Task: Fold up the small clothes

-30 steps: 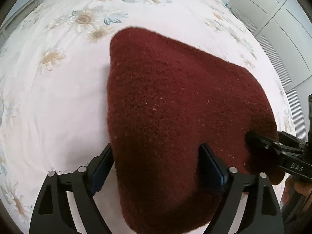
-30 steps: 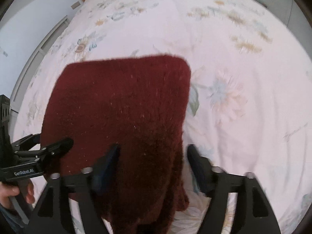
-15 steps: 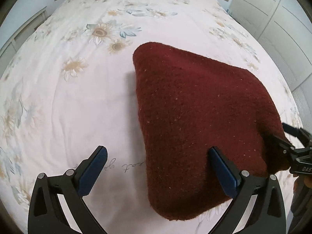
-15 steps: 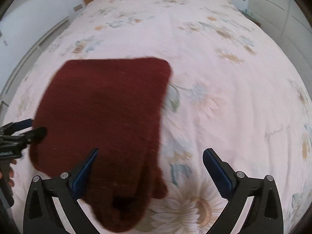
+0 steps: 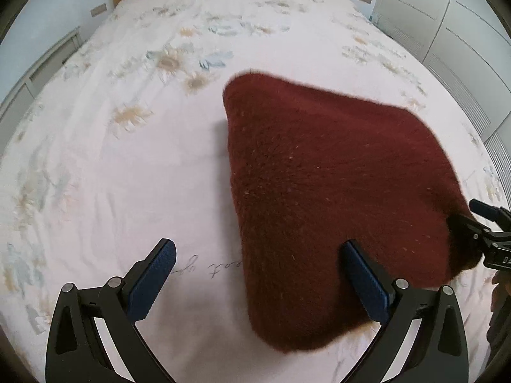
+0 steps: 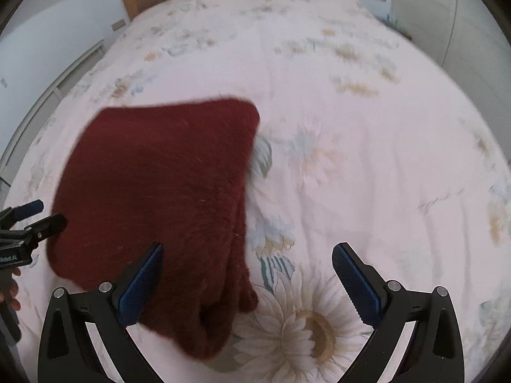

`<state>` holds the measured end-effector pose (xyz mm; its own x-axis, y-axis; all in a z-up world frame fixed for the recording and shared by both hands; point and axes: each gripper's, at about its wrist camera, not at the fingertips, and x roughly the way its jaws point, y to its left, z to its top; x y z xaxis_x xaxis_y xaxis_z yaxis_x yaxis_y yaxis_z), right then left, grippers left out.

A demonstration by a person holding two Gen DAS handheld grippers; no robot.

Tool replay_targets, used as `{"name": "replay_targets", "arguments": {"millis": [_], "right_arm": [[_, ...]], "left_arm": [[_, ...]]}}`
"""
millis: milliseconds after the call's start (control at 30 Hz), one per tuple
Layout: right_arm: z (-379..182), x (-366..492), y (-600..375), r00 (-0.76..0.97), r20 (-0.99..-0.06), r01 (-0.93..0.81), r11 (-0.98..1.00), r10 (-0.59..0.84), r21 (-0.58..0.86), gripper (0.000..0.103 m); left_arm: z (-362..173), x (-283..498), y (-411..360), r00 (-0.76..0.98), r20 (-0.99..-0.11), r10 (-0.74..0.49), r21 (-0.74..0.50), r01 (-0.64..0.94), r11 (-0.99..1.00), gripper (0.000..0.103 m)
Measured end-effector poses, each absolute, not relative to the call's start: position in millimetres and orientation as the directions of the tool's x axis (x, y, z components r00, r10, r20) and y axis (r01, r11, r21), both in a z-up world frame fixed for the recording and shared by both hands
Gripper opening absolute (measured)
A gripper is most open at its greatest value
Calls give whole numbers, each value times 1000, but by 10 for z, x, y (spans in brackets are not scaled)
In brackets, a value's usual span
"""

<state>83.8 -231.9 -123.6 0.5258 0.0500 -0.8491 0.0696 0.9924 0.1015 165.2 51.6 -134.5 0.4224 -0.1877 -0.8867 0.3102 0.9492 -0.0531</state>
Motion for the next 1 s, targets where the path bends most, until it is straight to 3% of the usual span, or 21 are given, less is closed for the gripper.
{"name": "replay_targets", "arguments": {"millis": [433,1000], "right_arm": [[-410,-100,-2342,602,-799,67,996,2,53,103],[-394,-527,-2418,584,-811,85,996,-38,15,103]], "left_arm": [[-539,835,691,523,-838,-155,2,286,958,102],[-641,496,841,521,-847,-106,21,232,973,102]]}}
